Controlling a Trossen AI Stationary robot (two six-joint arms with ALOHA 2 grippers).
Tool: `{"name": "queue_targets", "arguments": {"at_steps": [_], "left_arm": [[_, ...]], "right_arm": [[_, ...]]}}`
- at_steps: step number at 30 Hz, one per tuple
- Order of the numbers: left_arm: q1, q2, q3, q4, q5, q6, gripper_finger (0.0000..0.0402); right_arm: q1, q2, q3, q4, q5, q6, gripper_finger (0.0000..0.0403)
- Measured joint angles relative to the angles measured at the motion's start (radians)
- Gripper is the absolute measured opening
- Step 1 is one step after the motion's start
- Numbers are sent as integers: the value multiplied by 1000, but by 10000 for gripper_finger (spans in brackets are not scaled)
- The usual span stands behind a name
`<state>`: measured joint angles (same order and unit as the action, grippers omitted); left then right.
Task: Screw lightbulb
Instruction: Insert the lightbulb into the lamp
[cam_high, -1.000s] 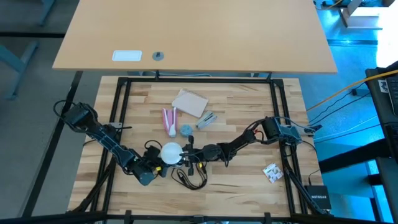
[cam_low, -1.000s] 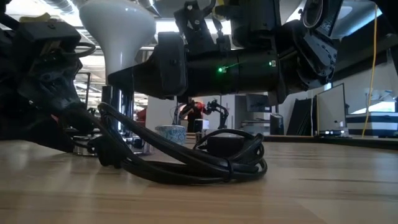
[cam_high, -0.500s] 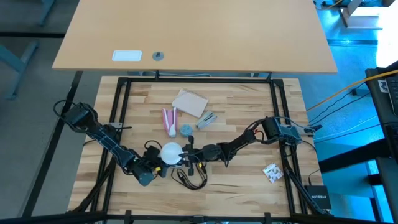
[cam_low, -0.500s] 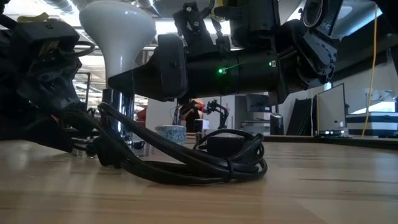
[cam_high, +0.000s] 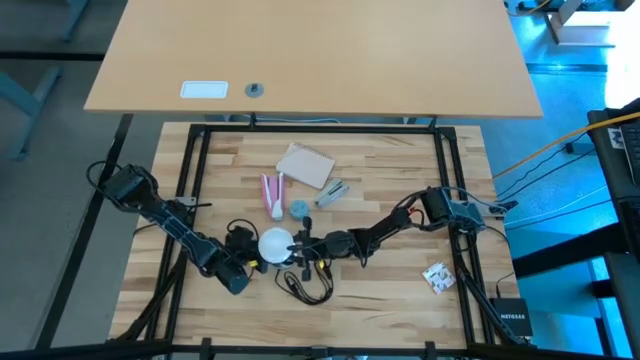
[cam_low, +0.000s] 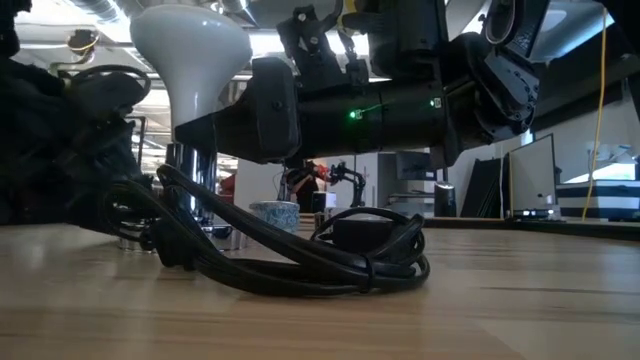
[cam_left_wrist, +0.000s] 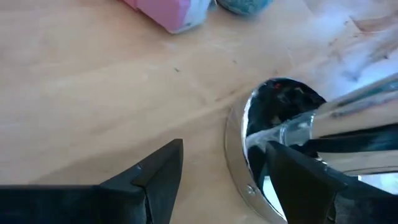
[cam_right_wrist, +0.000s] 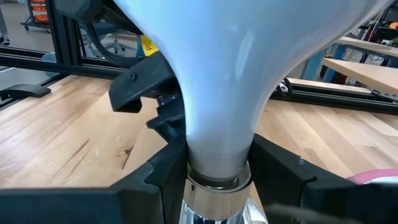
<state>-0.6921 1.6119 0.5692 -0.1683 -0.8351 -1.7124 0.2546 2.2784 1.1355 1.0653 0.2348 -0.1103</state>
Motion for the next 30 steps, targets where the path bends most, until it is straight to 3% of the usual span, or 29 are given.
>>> {"name": "queue_targets", "arguments": {"at_steps": [18,30], "left_arm": [[107,-4,1,4,40,212,221],[55,-6,2,-3,126,145,221]], "right_arm": [[-1,-2,1,-12,7,1,166],[3,-2,1,-14,6,3,166]]}}
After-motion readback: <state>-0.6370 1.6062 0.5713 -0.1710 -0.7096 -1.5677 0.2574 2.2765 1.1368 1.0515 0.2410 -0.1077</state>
